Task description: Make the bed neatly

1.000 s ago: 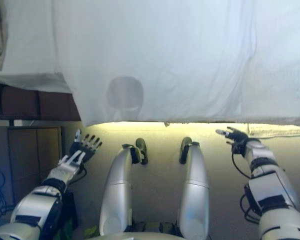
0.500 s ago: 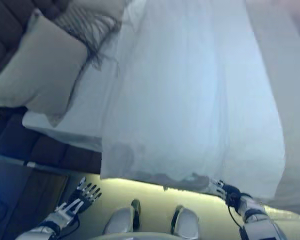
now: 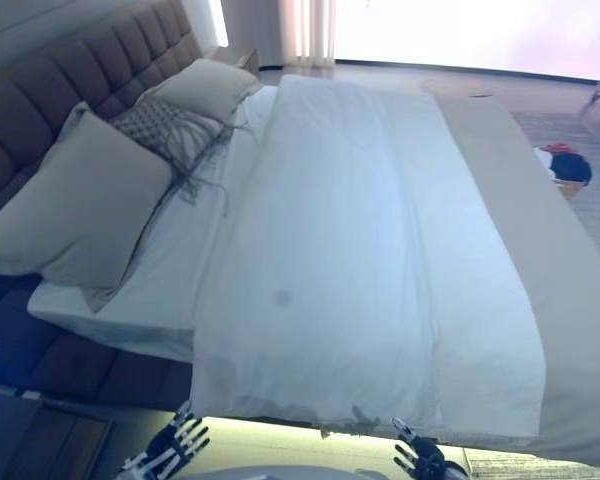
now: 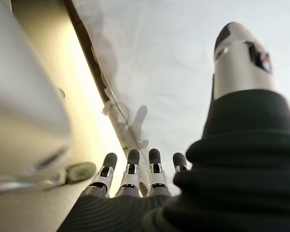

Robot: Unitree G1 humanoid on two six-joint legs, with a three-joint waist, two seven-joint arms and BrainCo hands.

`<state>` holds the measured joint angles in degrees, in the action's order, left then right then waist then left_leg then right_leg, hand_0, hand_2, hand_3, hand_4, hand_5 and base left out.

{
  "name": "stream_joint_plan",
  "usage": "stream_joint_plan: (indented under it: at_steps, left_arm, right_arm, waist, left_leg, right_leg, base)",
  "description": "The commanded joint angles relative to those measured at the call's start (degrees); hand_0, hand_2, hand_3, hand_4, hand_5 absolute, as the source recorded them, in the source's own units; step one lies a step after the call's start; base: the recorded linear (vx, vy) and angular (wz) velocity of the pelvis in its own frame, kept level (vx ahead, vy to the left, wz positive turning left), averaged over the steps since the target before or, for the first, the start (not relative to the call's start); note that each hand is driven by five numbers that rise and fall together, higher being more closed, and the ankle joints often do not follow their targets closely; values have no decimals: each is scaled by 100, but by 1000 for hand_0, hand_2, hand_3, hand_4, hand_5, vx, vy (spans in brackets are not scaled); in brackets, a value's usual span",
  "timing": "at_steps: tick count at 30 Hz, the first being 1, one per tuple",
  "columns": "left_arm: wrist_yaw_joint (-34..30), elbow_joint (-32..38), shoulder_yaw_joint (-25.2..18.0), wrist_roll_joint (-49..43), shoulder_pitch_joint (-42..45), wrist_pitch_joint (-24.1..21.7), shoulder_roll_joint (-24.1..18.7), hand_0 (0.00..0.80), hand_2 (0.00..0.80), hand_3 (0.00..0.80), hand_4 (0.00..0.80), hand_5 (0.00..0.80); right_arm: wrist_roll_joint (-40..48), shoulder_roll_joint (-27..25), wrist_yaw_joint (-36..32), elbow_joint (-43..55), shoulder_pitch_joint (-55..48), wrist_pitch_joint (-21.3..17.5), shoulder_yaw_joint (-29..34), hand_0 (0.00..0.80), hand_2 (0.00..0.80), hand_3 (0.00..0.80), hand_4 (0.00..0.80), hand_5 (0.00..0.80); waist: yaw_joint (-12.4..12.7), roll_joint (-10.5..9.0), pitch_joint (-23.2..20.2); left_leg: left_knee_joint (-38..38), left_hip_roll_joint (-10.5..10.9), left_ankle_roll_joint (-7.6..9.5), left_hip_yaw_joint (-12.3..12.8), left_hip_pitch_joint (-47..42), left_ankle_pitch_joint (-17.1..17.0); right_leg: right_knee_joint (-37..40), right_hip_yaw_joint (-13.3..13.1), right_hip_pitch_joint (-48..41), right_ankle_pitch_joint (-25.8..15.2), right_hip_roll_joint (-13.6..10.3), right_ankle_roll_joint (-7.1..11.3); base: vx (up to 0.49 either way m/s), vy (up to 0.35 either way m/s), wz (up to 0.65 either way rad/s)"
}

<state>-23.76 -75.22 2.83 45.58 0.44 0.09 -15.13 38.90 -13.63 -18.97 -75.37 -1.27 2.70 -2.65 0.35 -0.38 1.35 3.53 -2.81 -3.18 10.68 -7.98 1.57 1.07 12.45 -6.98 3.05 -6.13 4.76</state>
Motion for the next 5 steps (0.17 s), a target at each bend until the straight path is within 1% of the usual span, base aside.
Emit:
stream_joint_plan:
  at_steps: [1, 5]
  left_arm:
    - [-152, -245, 9, -12, -138, -166, 349, 0, 0, 0, 0, 0]
    - [-204, -248, 110, 1, -140, -185, 460, 0, 0, 0, 0, 0]
  right_arm:
    - [-133, 163, 189, -390, 288, 62, 119, 0, 0, 0, 0, 0]
    - [-111, 193, 351, -469, 349, 32, 28, 0, 0, 0, 0, 0]
  waist:
    - [-114, 82, 38]
    - [-85, 62, 6]
  left_leg:
    - [137, 130, 76, 67, 3, 28]
    - [138, 142, 91, 48, -82, 51]
  right_leg:
    - [208, -9, 20, -435, 27, 102]
    - [238, 4, -77, -438, 35, 93]
  base:
    - [63, -1, -9]
    - [47, -20, -8]
